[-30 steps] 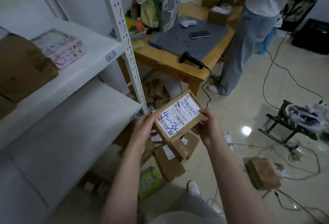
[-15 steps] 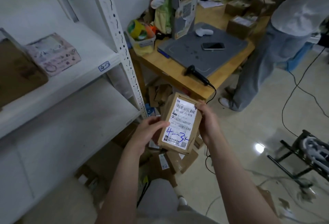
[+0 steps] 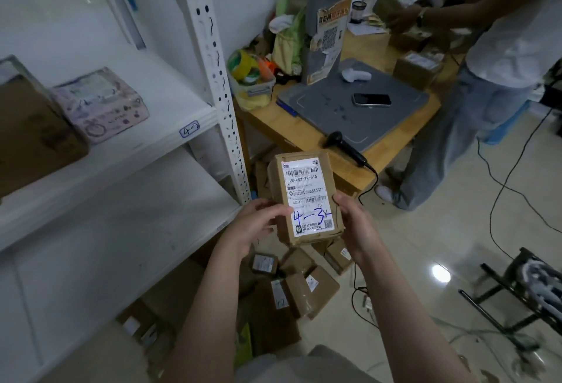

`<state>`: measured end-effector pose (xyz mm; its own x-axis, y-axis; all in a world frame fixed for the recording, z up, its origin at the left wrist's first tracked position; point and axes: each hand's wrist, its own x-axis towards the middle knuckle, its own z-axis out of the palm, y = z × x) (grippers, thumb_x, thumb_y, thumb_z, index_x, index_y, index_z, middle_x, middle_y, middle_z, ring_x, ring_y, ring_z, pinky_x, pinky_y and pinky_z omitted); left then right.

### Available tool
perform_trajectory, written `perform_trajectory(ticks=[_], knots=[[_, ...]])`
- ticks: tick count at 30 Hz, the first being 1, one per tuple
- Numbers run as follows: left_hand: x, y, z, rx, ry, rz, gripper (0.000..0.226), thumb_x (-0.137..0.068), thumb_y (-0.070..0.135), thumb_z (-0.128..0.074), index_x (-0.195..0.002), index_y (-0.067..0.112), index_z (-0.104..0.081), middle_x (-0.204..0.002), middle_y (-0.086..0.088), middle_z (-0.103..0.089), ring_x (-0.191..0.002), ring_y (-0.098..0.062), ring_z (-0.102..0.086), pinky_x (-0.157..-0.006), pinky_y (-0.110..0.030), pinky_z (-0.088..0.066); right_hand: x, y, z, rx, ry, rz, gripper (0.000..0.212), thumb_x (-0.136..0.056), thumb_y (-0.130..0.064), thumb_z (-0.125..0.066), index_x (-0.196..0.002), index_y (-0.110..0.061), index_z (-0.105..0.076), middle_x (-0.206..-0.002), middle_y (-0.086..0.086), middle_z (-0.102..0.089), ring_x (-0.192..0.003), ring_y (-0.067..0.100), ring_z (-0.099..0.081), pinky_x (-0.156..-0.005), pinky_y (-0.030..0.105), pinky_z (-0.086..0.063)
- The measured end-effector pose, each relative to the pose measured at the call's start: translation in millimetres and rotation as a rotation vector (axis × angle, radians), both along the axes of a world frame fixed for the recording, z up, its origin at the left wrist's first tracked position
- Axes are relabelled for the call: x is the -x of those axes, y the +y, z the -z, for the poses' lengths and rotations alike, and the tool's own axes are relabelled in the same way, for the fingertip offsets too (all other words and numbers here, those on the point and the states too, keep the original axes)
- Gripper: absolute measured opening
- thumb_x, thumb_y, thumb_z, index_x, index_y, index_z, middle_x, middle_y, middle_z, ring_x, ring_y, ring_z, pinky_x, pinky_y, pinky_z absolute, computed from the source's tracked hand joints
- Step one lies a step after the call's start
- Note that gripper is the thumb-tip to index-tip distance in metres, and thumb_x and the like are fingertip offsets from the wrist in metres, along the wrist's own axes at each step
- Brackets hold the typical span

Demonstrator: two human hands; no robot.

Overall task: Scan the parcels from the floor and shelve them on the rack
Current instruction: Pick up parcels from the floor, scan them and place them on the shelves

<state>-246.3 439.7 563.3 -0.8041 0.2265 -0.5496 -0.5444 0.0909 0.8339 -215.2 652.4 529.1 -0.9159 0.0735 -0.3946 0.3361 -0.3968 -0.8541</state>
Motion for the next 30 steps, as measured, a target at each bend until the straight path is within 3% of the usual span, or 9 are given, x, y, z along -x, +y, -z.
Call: perform_trajectory(ticks=[3,6,12,16,18,21,23,26,30], knots=[[3.4,-10.9,-0.2,0.025,0.019,-0.023,0.03,-0.083,0.022,-0.08,-0.105,0.024,-0.061,-0.11,-0.002,-0.074,-0.104,-0.019,-0.07,-0.089,-0.032,-0.056,11.4,-17.2,4.9,-0.001,0.018,-0.004,0.08,-0.068,-0.052,-0.081,-0.133,-0.01,-0.058,-0.122,0.021,-0.067,-0.112,0.041,-0.065,-0.098,0.051,-0.052],[6.7,-13.3,2.4,0.059,0.03,-0.086,0.029,-0.084,0.019,-0.079,-0.103,0.024,-0.058,-0.103,0.001,-0.073,-0.096,-0.016,-0.071,-0.081,-0.028,-0.056,23.9,-26.6,10.3,-0.042,-0.014,-0.002,0.073,-0.072,-0.056,-0.073,-0.128,-0.011,-0.062,-0.115,0.018,-0.071,-0.105,0.036,-0.069,-0.094,0.045,-0.054],[34.4,6.6,10.1,0.061,-0.021,-0.305,0.049,-0.081,0.015,-0.082,-0.117,0.022,-0.049,-0.1,0.005,-0.069,-0.082,-0.007,-0.069,-0.059,-0.02,-0.054,83.8,1.0,18.7,-0.069,-0.132,0.215,0.036,-0.091,-0.039,-0.066,-0.118,-0.016,-0.063,-0.109,0.004,-0.068,-0.097,0.019,-0.064,-0.078,0.033,-0.05],[62.5,37.6,13.6,0.057,-0.054,-0.516,0.071,-0.08,0.007,-0.08,-0.136,0.015,-0.038,-0.117,-0.008,-0.065,-0.086,-0.013,-0.065,-0.055,-0.022,-0.053,143.8,47.2,31.6,-0.238,-0.215,0.259,0.011,-0.093,-0.033,-0.066,-0.095,-0.025,-0.059,-0.102,-0.002,-0.062,-0.102,0.019,-0.058,-0.096,0.04,-0.048],[76.3,57.8,15.1,0.046,-0.068,-0.605,0.08,-0.08,0.005,-0.08,-0.145,0.014,-0.034,-0.125,-0.012,-0.063,-0.09,-0.017,-0.065,-0.057,-0.025,-0.056,179.0,71.7,42.1,-0.362,-0.203,0.214,0.021,-0.093,-0.032,-0.065,-0.109,-0.019,-0.063,-0.11,-0.002,-0.061,-0.102,0.016,-0.053,-0.095,0.036,-0.045],[92.9,87.1,22.4,0.049,-0.079,-0.711,0.083,-0.077,0.004,-0.082,-0.146,0.011,-0.038,-0.128,-0.015,-0.064,-0.104,-0.025,-0.067,-0.074,-0.034,-0.06,224.9,99.9,56.4,-0.596,-0.2,0.088,0.046,-0.091,-0.035,-0.066,-0.132,-0.015,-0.056,-0.12,0.0,-0.059,-0.104,0.019,-0.055,-0.092,0.036,-0.047],[98.8,104.3,25.0,0.073,-0.074,-0.753,0.08,-0.075,0.005,-0.084,-0.143,0.011,-0.043,-0.128,-0.014,-0.064,-0.109,-0.029,-0.066,-0.083,-0.04,-0.061,250.1,114.6,67.1,-0.752,-0.187,-0.037,0.047,-0.09,-0.036,-0.063,-0.132,-0.015,-0.058,-0.11,0.001,-0.063,-0.098,0.021,-0.059,-0.089,0.039,-0.052],[100.7,121.3,21.9,0.107,-0.07,-0.809,0.07,-0.074,0.005,-0.085,-0.134,0.012,-0.05,-0.126,-0.013,-0.065,-0.108,-0.031,-0.067,-0.09,-0.047,-0.059,281.8,132.0,86.8,-1.01,-0.172,-0.242,0.047,-0.087,-0.038,-0.058,-0.131,-0.021,-0.058,-0.113,0.009,-0.065,-0.109,0.033,-0.059,-0.096,0.051,-0.051],[99.1,133.7,14.7,0.124,-0.077,-0.917,0.057,-0.075,0.003,-0.084,-0.121,0.014,-0.052,-0.119,-0.012,-0.068,-0.106,-0.032,-0.068,-0.092,-0.052,-0.058,310.5,140.0,108.7,-1.134,-0.175,-0.402,0.034,-0.088,-0.019,-0.057,-0.121,-0.01,-0.057,-0.111,0.016,-0.064,-0.106,0.038,-0.058,-0.09,0.051,-0.053]])
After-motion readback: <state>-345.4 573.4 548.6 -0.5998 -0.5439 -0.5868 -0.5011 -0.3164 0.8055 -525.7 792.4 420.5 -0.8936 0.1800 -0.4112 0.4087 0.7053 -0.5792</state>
